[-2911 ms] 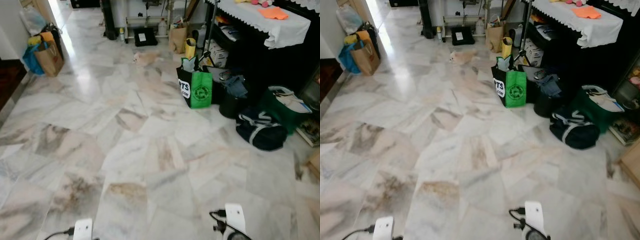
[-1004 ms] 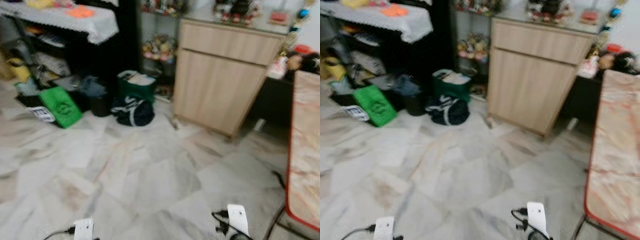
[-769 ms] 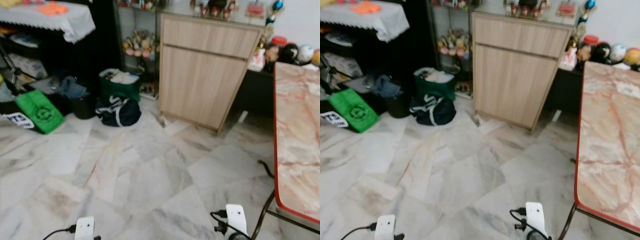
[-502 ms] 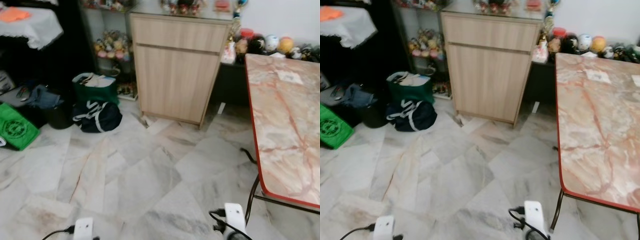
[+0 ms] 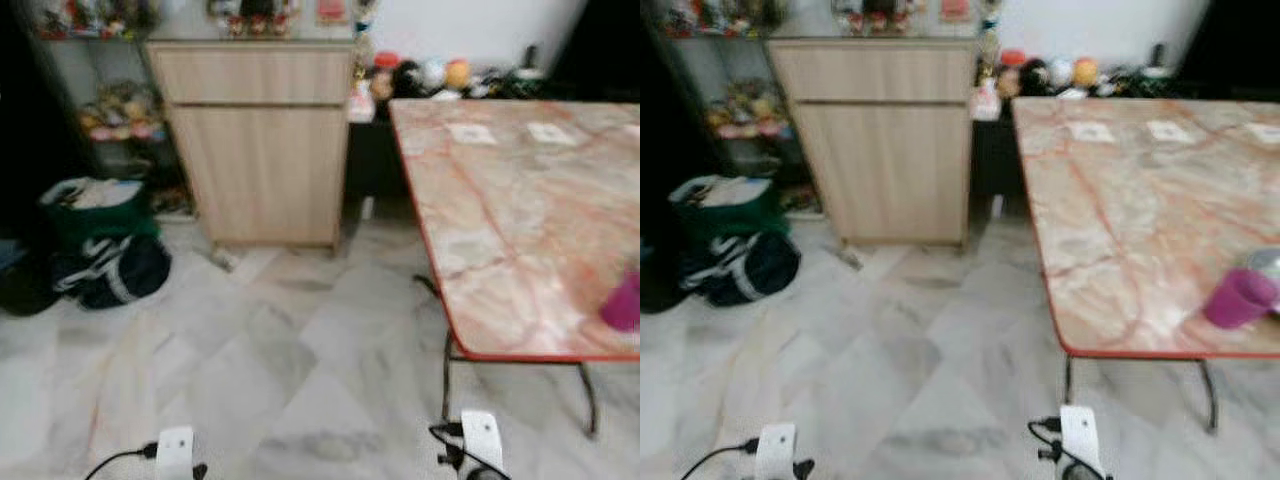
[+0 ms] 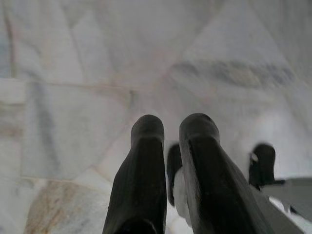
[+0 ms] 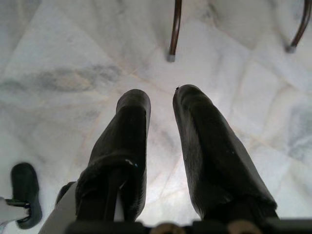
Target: Setting the table
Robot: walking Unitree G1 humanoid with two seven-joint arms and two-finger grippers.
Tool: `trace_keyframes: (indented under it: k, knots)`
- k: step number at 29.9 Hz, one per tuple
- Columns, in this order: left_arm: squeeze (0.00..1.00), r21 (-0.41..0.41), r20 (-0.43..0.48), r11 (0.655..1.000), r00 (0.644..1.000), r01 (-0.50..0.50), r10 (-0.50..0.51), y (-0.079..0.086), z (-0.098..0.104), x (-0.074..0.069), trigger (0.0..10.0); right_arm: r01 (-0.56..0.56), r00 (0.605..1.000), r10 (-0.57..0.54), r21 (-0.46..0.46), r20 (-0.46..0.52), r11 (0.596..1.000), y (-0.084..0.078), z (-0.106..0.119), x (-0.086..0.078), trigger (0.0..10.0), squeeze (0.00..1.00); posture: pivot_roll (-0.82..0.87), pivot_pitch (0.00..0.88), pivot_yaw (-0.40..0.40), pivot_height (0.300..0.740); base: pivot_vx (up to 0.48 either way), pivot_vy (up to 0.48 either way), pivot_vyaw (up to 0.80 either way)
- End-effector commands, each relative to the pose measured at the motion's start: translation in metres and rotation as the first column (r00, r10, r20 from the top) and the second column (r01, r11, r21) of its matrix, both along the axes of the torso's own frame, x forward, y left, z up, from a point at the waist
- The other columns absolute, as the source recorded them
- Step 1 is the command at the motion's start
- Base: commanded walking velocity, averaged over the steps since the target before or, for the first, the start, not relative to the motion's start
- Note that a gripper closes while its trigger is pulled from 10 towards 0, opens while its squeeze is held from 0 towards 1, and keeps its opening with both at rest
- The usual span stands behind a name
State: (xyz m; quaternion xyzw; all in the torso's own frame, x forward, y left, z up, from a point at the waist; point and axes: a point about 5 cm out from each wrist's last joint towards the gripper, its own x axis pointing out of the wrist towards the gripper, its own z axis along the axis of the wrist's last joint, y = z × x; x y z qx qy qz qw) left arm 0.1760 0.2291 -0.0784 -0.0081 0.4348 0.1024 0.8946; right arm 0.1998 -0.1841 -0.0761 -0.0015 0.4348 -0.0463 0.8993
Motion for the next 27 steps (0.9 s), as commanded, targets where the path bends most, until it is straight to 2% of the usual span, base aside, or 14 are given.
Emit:
trace_keyframes:
  k: [1, 8, 13, 27]
  knots:
    - [0.0, 0.055, -0.057, 0.986, 0.986, 0.157, -0.154, 0.012, 0.002, -0.003, 10.0, 0.19, 0.981, -0.18, 0.161, -0.078, 0.968, -0.013, -0.012, -0.028, 10.0, 0.0, -0.01, 0.0, 0.036, 0.74, 0.0, 0.0, -0.74]
    - [0.0, 0.07, -0.065, 0.98, 0.981, 0.186, -0.181, 0.014, 0.003, 0.0, 10.0, 0.197, 0.98, -0.188, 0.162, -0.07, 0.967, -0.011, -0.012, -0.026, 10.0, 0.0, -0.01, 0.0, 0.047, 0.74, 0.0, 0.0, -0.74]
    - [0.0, 0.08, -0.065, 0.975, 0.978, 0.206, -0.201, 0.014, 0.004, 0.002, 10.0, 0.211, 0.977, -0.203, 0.168, -0.058, 0.963, -0.011, -0.011, -0.024, 10.0, 0.0, -0.01, 0.0, 0.057, 0.74, 0.0, 0.0, 0.0]
    - [0.0, 0.109, -0.063, 0.964, 0.969, 0.244, -0.238, 0.02, 0.01, 0.01, 10.0, 0.227, 0.974, -0.222, 0.188, -0.051, 0.956, -0.003, -0.01, -0.02, 10.0, 0.0, -0.01, 0.0, 0.097, 0.74, 0.0, -0.418, 0.0]
